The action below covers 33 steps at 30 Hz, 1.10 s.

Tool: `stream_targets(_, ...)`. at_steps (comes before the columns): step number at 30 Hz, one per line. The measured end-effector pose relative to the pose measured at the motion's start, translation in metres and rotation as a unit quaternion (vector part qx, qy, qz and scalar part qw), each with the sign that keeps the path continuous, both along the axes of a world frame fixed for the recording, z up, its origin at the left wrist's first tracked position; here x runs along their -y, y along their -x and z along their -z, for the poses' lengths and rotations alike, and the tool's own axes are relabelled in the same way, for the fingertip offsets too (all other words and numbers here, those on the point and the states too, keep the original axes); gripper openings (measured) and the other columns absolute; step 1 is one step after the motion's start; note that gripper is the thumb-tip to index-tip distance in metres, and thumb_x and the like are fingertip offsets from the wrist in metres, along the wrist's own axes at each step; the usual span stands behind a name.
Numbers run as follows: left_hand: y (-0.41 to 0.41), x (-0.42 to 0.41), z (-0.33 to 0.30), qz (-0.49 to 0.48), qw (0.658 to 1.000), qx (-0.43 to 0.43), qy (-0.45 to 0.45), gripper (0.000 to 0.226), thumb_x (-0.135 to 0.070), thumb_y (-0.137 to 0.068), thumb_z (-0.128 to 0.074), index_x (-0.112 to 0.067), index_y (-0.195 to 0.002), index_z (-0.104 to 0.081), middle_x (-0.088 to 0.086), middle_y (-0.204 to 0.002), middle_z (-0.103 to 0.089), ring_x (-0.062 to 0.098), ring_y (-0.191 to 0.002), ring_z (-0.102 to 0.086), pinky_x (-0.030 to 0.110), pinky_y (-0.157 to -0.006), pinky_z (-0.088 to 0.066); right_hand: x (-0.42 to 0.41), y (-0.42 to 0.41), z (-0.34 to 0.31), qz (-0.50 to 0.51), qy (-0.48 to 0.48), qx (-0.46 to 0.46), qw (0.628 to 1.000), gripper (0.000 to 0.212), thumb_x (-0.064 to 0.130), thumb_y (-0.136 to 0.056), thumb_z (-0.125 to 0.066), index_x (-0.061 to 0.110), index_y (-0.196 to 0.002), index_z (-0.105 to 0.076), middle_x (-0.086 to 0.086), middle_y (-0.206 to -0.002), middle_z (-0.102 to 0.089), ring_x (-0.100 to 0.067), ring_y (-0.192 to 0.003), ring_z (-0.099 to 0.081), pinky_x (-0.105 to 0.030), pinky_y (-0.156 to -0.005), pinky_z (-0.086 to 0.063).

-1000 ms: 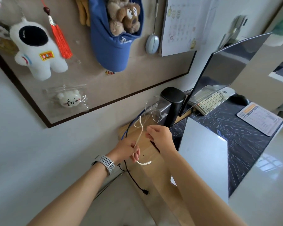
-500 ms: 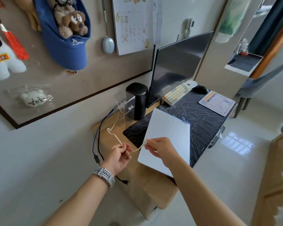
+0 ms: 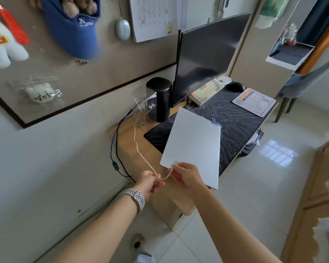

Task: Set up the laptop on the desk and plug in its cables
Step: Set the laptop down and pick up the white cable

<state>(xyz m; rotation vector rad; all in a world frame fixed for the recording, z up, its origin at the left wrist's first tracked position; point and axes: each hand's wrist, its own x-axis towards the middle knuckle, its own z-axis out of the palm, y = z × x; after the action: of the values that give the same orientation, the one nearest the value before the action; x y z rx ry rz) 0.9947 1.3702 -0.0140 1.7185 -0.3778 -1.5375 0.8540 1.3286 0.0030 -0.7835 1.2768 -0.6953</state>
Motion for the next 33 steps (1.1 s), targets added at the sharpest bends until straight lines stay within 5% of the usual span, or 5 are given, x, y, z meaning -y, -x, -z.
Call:
stream_targets(6, -0.021, 0.007, -0.001, 0.046, 0.971, 0.228, 0.051, 0.014, -0.011, -0.096, -0.055, -0.007, -0.085, -0.048, 0.013, -0.072, -0.064, 0.016, -0.052, -0.056, 0.014, -0.039, -0.043, -0.009, -0.005, 0.036, 0.034, -0.050, -0.055, 0.997, 0.016, 0.010, -0.093, -0.062, 0.001, -0.083, -0.072, -0.014, -0.079, -0.068, -0.020, -0.067, -0.062, -0.030, -0.068, -0.054)
stream_targets(15, -0.029, 0.061, 0.008, 0.124, 0.973, 0.190, 0.048, 0.013, -0.016, -0.096, -0.055, -0.009, -0.087, -0.060, 0.011, -0.082, -0.065, 0.019, -0.067, -0.061, 0.034, -0.069, -0.054, -0.010, -0.021, 0.062, 0.094, -0.106, -0.043, 0.989, 0.011, 0.006, -0.088, -0.066, -0.002, -0.090, -0.074, -0.014, -0.070, -0.068, -0.021, -0.061, -0.059, -0.038, -0.071, -0.054)
stream_targets(23, -0.029, 0.098, 0.021, 0.205, 0.955, 0.210, 0.036, 0.016, -0.022, -0.093, -0.060, -0.009, -0.094, -0.068, 0.008, -0.091, -0.069, 0.021, -0.077, -0.060, 0.026, -0.057, -0.045, 0.004, -0.039, 0.069, 0.127, -0.135, -0.019, 0.983, 0.011, 0.006, -0.089, -0.065, -0.003, -0.090, -0.072, -0.022, -0.081, -0.066, -0.033, -0.078, -0.063, -0.056, -0.087, -0.054)
stream_targets(27, -0.030, 0.110, 0.028, 0.206, 0.967, 0.151, 0.028, 0.009, -0.015, -0.090, -0.063, -0.012, -0.089, -0.071, 0.007, -0.096, -0.073, 0.024, -0.090, -0.068, 0.040, -0.080, -0.058, 0.002, -0.041, 0.076, 0.139, -0.135, -0.021, 0.981, 0.011, 0.008, -0.090, -0.065, 0.000, -0.092, -0.072, -0.019, -0.083, -0.069, -0.031, -0.079, -0.064, -0.055, -0.089, -0.054)
stream_targets(33, -0.033, 0.118, 0.031, 0.223, 0.967, 0.120, 0.019, 0.012, -0.009, -0.089, -0.060, -0.004, -0.094, -0.070, 0.012, -0.099, -0.072, 0.029, -0.094, -0.068, 0.046, -0.080, -0.060, -0.001, -0.044, 0.075, 0.152, -0.126, -0.013, 0.980, 0.012, 0.009, -0.090, -0.064, 0.002, -0.086, -0.073, -0.020, -0.085, -0.062, -0.030, -0.082, -0.055, -0.055, -0.092, -0.052)
